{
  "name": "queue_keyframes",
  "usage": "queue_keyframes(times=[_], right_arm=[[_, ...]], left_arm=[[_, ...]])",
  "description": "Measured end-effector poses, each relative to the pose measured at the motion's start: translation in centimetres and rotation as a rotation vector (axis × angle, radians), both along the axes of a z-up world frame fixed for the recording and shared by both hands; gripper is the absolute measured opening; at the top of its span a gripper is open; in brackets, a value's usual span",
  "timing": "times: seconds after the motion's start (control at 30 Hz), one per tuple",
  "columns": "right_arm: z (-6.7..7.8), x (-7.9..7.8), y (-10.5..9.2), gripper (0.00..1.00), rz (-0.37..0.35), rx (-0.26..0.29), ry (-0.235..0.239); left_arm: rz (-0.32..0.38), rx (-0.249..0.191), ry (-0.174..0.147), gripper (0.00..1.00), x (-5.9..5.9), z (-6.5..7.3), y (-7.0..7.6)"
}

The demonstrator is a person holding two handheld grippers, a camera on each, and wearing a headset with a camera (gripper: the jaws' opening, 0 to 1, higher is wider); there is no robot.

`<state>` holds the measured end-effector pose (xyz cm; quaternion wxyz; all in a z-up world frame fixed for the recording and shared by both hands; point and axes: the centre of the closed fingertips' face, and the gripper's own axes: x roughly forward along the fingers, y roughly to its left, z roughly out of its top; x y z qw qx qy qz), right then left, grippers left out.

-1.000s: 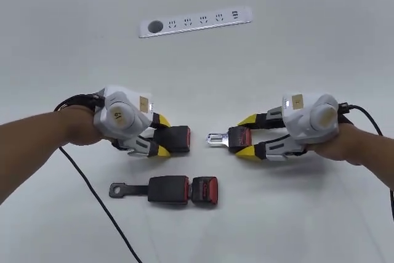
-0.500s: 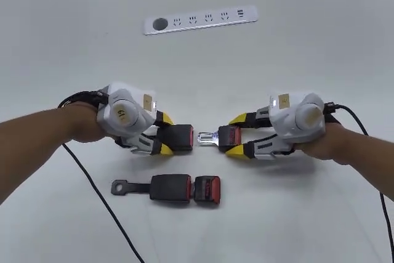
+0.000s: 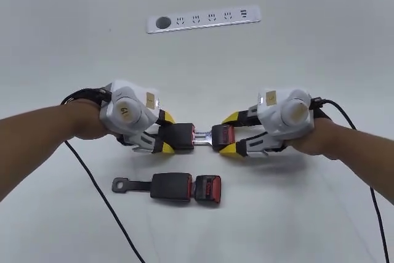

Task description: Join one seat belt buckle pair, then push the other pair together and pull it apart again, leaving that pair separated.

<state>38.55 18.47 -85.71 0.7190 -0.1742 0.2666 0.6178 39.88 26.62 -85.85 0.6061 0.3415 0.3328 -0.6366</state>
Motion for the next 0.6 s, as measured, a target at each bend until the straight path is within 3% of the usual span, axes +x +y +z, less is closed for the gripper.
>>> queue_keyframes(times=[0.13, 0.6], right_arm=[[-0.1, 0.2, 1.2, 0.37, 0.013, -0.008, -0.007], [-0.2, 0.7, 1.5, 0.36, -0.005, -0.021, 0.026]], left_arm=[[-0.004, 0.009, -0.002, 0.35, 0.0, 0.0, 0.1], [-0.017, 0.012, -0.001, 0.34, 0.1, 0.0, 0.0]])
